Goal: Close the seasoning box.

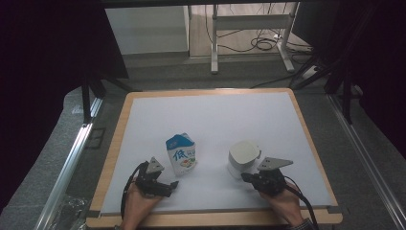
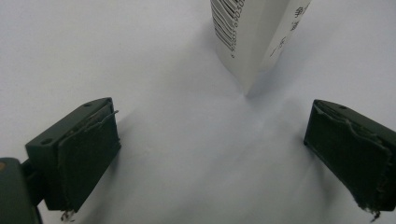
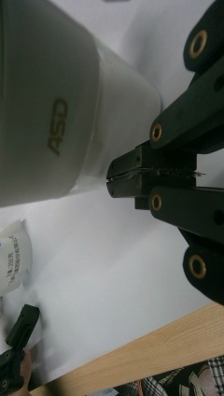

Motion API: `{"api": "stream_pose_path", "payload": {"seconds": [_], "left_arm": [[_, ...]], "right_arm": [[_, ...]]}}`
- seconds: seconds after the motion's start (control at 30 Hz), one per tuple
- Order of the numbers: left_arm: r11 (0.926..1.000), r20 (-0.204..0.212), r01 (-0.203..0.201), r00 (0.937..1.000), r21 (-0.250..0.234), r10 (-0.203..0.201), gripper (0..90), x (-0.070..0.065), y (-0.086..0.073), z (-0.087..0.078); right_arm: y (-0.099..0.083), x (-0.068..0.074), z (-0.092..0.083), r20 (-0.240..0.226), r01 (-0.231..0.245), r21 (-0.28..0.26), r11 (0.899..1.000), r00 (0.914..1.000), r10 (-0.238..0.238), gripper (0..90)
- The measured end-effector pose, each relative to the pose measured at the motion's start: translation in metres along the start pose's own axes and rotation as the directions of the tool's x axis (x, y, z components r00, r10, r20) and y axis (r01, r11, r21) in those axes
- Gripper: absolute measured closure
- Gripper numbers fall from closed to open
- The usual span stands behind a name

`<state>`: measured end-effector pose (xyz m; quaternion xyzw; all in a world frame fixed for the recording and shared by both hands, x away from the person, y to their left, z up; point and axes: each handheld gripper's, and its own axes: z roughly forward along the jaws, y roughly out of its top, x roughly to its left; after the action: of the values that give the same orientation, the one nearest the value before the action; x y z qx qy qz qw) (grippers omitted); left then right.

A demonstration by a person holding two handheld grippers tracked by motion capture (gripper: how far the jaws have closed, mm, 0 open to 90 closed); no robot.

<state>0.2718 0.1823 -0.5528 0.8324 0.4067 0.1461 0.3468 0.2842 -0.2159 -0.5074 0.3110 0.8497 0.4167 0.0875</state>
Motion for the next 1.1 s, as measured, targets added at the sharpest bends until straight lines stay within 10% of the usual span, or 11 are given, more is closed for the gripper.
{"api": "stream_pose_path", "payload": {"seconds": [1.1], "left_arm": [[1.0000, -0.001, 0.000, 1.0000, -0.001, 0.000, 2.7, 0.000, 0.000, 0.000]], "right_arm": [[0.007, -0.003, 0.025, 0.024, 0.003, 0.000, 1.000, 0.9997, -0.003, 89.6]]}}
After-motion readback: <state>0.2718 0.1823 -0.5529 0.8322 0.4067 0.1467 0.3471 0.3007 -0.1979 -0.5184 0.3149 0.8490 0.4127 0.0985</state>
